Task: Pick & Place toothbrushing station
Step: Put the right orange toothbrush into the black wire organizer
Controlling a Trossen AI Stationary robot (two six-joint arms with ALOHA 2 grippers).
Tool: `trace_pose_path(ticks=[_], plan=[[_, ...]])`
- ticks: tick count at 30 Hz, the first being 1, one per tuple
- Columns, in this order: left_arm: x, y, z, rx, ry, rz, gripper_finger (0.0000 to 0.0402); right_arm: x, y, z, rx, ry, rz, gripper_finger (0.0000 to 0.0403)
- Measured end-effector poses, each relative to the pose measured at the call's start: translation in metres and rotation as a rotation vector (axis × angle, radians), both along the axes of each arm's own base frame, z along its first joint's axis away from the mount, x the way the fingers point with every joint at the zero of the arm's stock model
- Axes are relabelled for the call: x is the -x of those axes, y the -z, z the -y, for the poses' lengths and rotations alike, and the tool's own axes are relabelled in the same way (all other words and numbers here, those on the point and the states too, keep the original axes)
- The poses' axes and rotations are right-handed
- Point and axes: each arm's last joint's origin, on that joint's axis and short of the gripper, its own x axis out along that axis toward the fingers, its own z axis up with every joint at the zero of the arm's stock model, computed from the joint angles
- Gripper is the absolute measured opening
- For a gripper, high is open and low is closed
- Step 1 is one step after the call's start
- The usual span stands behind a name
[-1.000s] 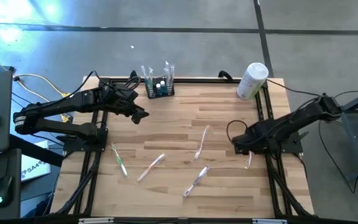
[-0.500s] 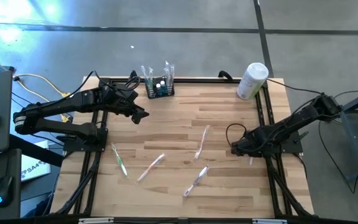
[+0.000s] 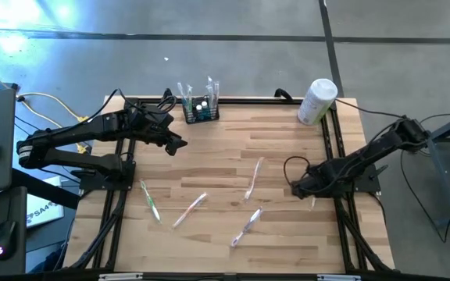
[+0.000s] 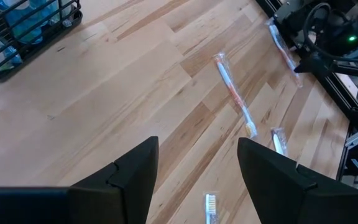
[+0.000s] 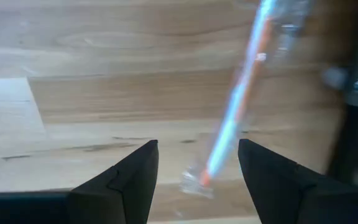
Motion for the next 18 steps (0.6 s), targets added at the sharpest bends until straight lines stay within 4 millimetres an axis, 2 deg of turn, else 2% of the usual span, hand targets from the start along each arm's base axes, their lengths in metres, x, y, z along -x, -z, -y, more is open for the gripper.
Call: trace_pose_path(ticks=[6,11,18], plan=[[-0.003,0.002,-0.001,-0.004,-0.009,-0.011,0.0216,0.008,-0.009,0.001,0.035,-0.009,-0.102,0.0215],[-0.009,0.006,-0.003,0.002,-0.007,-0.025,0.0216,0.005,-0.004,0.004,0.123,0.02,-0.112,0.0215],[-0.016,0.012,-0.004,0.022,0.007,-0.056,0.0216,0.002,0.004,0.002,0.116,0.014,-0.181,0.0215]])
